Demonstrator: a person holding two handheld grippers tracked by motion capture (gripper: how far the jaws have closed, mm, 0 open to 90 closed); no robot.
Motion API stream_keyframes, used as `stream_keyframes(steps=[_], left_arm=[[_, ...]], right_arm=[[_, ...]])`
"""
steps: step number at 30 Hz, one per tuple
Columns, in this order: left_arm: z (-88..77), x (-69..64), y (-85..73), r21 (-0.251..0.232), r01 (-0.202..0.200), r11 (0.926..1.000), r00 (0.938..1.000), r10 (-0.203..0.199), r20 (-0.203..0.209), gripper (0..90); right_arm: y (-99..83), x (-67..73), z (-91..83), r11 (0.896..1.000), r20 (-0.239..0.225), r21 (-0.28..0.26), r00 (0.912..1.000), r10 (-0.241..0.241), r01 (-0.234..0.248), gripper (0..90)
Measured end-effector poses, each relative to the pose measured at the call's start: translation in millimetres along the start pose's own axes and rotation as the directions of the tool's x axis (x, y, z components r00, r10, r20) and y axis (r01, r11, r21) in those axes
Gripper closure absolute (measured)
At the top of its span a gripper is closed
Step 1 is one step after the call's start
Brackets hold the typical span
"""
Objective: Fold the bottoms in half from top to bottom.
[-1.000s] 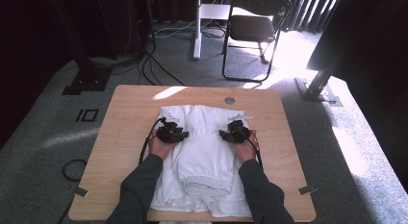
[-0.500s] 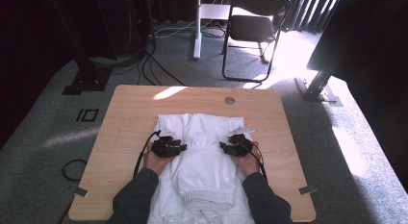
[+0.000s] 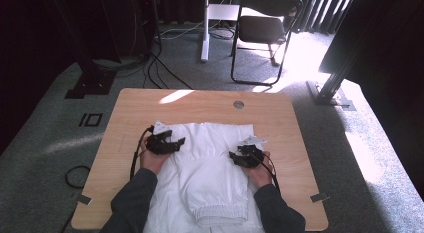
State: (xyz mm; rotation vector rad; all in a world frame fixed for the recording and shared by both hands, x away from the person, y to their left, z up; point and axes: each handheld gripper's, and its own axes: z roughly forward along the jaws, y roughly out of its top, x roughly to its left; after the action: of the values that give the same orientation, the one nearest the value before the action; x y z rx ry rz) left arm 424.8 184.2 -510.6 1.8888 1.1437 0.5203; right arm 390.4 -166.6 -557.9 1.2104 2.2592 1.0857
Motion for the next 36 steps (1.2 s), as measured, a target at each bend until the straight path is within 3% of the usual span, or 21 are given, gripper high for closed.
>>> stream_keyframes(steps=[3, 9, 13, 16, 19, 21, 23, 25, 28, 32, 36], left_arm=[[16.3, 19.9, 7.2, 0.04, 0.058, 0.9975, 0.9956, -0.055, -0.076, 21.7], [44.8, 38.3, 1.6, 0.146, 0.158, 0.9765, 0.9851, -0.146, -0.091, 17.2], [48.6, 40.3, -4.6, 0.167, 0.177, 0.9699, 0.9822, -0.164, -0.091, 16.5], [47.1, 38.0, -7.9, 0.168, 0.153, 0.9738, 0.9869, -0.142, -0.076, 18.3], [43.3, 34.9, -7.2, 0.195, 0.121, 0.9734, 0.9926, -0.121, -0.007, 41.1], [42.4, 35.3, -6.0, 0.219, 0.126, 0.9676, 0.9902, -0.136, 0.032, 57.0], [43.1, 36.6, -5.5, 0.231, 0.136, 0.9634, 0.9867, -0.153, 0.056, 66.9], [43.8, 37.0, -6.1, 0.23, 0.134, 0.964, 0.9856, -0.153, 0.07, 71.6], [44.2, 37.3, -6.2, 0.228, 0.132, 0.9647, 0.9854, -0.153, 0.076, 72.9], [44.7, 37.8, -6.6, 0.223, 0.136, 0.9653, 0.9843, -0.157, 0.081, 73.2], [45.0, 38.1, -6.7, 0.221, 0.135, 0.9659, 0.984, -0.157, 0.084, 73.3]], right_arm=[[-0.7, 0.2, -0.1, 1.0, -0.001, -0.005, 1.0, 0.004, -0.004, 50.7], [-1.1, -0.2, -0.3, 1.0, -0.002, -0.008, 1.0, 0.007, -0.007, 50.7], [-1.5, 0.4, -1.3, 1.0, 0.0, -0.005, 0.9999, 0.013, -0.013, 50.7], [-2.8, 1.9, -3.4, 1.0, 0.005, 0.001, 0.9999, 0.015, -0.015, 50.7], [-3.8, 2.2, -5.8, 1.0, 0.001, 0.008, 0.9997, 0.023, -0.023, 50.7], [-2.6, 0.9, -7.9, 0.999, -0.006, 0.022, 0.9994, 0.033, -0.033, 50.7], [0.6, -3.2, -11.7, 0.999, -0.01, 0.028, 0.9989, 0.046, -0.046, 49.5], [7.1, -11.3, -18.5, 0.998, 0.038, -0.01, 0.9975, 0.059, -0.059, 47.3], [24.7, -33.9, -24.7, 0.99, 0.092, -0.059, 0.987, 0.132, -0.127, 37.7], [45.8, -68.5, -11.6, 0.971, 0.122, -0.042, 0.9633, 0.239, -0.236, 28.8], [53.2, -87.8, 9.6, 0.954, 0.124, -0.006, 0.9462, 0.299, -0.3, 26.4]])
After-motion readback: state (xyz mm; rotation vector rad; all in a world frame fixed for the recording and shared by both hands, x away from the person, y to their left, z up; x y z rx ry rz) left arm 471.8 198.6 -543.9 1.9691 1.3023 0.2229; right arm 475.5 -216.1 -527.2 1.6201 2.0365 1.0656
